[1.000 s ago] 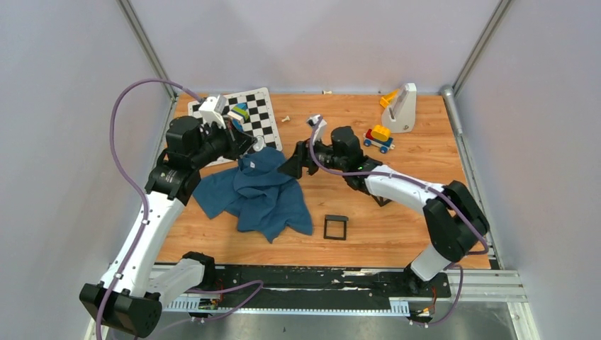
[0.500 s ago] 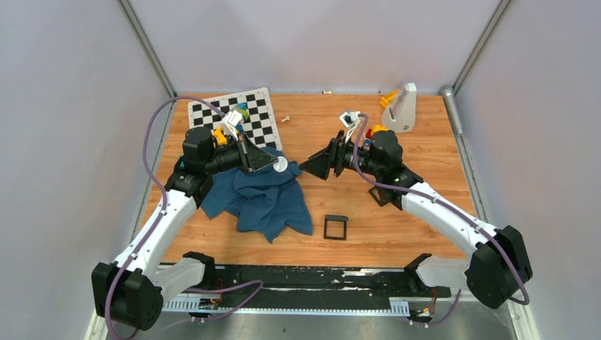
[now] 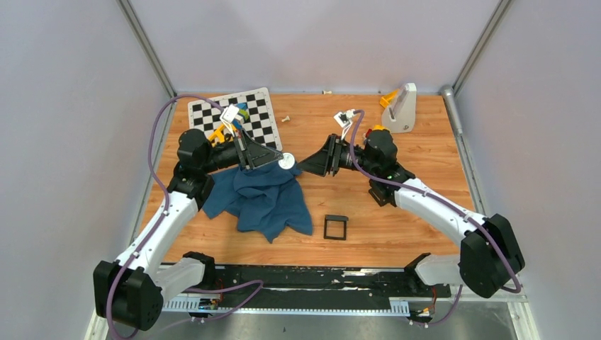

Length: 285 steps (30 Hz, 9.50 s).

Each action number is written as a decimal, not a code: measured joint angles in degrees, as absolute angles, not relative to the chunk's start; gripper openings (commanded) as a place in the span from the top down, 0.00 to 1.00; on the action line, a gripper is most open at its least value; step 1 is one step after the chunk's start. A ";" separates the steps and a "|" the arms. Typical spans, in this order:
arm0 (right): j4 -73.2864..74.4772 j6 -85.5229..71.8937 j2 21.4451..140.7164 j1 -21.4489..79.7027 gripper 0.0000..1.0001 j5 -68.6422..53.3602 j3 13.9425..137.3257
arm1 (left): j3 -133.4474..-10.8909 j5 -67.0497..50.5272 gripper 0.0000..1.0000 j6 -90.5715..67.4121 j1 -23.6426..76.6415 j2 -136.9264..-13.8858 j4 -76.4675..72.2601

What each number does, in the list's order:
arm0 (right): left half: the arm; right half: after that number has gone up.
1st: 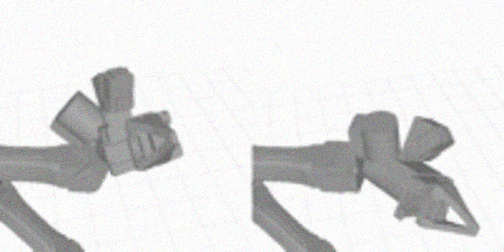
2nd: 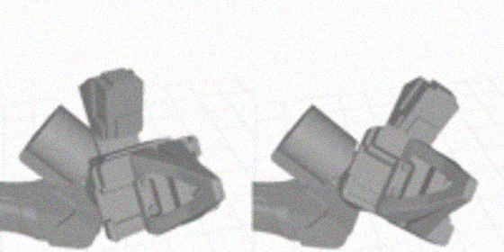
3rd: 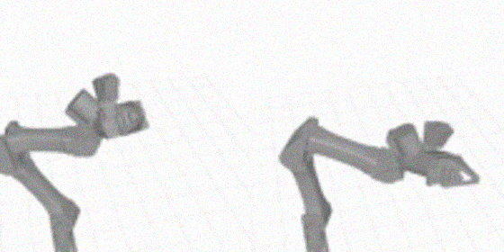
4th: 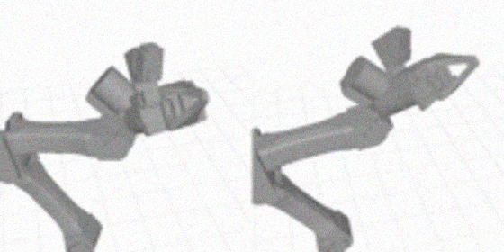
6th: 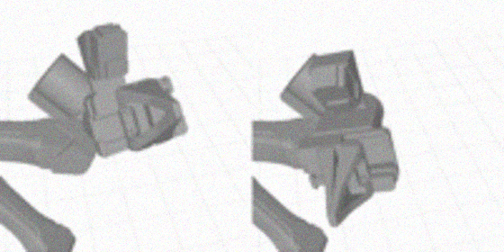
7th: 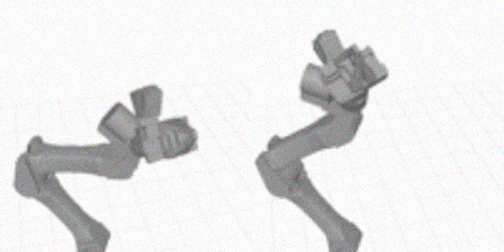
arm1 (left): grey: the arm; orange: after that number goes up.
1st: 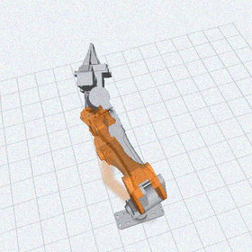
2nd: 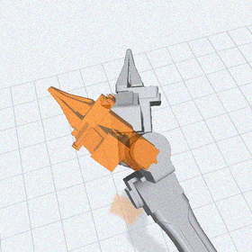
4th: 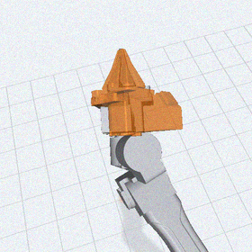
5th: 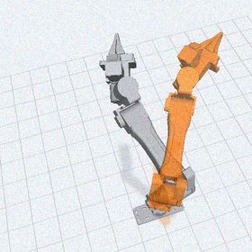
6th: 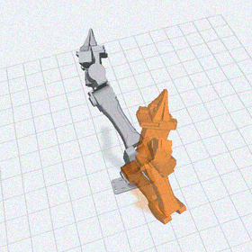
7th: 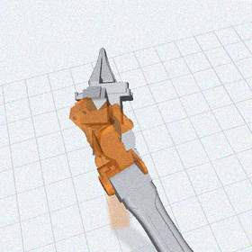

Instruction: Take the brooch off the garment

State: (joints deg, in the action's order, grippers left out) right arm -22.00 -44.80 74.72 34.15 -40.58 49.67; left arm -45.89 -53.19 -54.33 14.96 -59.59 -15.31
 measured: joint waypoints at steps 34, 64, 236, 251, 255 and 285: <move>-29.63 -50.37 79.33 36.21 0.62 -43.48 53.43 | -44.14 -56.49 1.00 -59.55 14.96 -59.81 -22.17; -29.54 -49.10 79.90 37.47 0.76 -43.44 54.59 | -43.18 -56.95 1.00 -61.76 14.96 -60.40 -25.02; 48.84 -26.09 89.27 47.64 0.97 9.41 67.96 | -25.69 -7.55 1.00 -13.26 50.24 -60.71 -19.84; 48.56 -26.09 90.02 44.42 0.97 3.46 68.01 | -24.93 -3.97 1.00 -7.07 56.40 -77.91 -38.50; 48.56 -26.09 90.02 44.42 0.97 2.92 68.01 | -26.04 -3.70 1.00 -6.83 56.90 -80.23 -40.10; 48.56 -25.98 90.76 43.42 1.00 3.62 68.01 | -31.57 -0.93 1.00 -0.49 61.14 -87.20 -34.74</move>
